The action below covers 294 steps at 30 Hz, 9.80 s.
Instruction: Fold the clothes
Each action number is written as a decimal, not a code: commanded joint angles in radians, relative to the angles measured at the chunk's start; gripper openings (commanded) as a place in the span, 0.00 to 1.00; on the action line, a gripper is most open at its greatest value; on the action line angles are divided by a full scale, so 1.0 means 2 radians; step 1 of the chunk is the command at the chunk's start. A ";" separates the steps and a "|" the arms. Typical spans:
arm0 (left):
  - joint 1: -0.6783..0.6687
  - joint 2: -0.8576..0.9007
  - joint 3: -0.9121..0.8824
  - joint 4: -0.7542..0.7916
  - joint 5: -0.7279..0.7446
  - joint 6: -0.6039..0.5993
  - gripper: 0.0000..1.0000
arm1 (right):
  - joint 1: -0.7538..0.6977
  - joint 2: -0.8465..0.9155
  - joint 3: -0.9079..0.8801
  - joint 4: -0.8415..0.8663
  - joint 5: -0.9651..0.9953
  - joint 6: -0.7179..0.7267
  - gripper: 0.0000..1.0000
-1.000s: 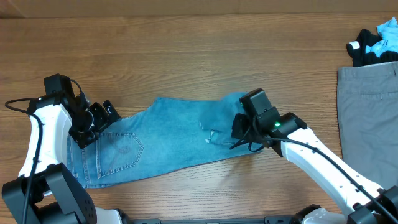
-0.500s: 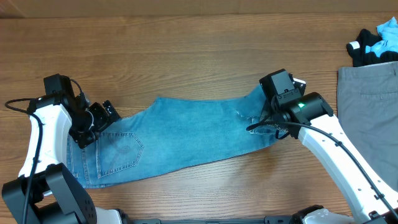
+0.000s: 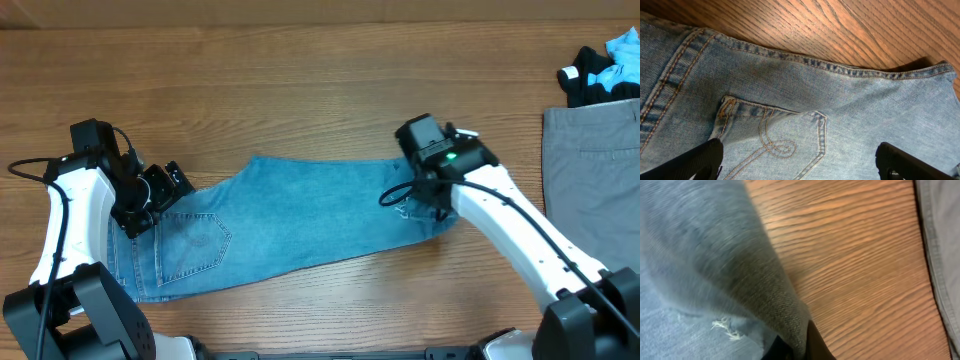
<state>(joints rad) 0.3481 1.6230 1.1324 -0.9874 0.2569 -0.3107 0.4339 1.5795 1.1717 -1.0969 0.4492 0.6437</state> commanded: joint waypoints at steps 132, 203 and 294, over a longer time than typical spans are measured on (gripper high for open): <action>-0.001 -0.006 0.006 -0.018 -0.027 0.010 1.00 | -0.105 -0.048 -0.071 0.115 -0.243 -0.135 0.04; -0.001 -0.006 0.006 -0.024 -0.027 0.010 1.00 | 0.059 0.101 0.085 0.164 -0.413 -0.031 0.04; -0.001 -0.006 -0.036 -0.013 -0.027 0.013 1.00 | 0.229 0.155 0.082 0.179 -0.185 -0.150 0.95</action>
<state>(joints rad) 0.3481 1.6230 1.0664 -1.0100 0.2047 -0.3031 0.8406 1.8812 1.3193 -0.7364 -0.0090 0.3676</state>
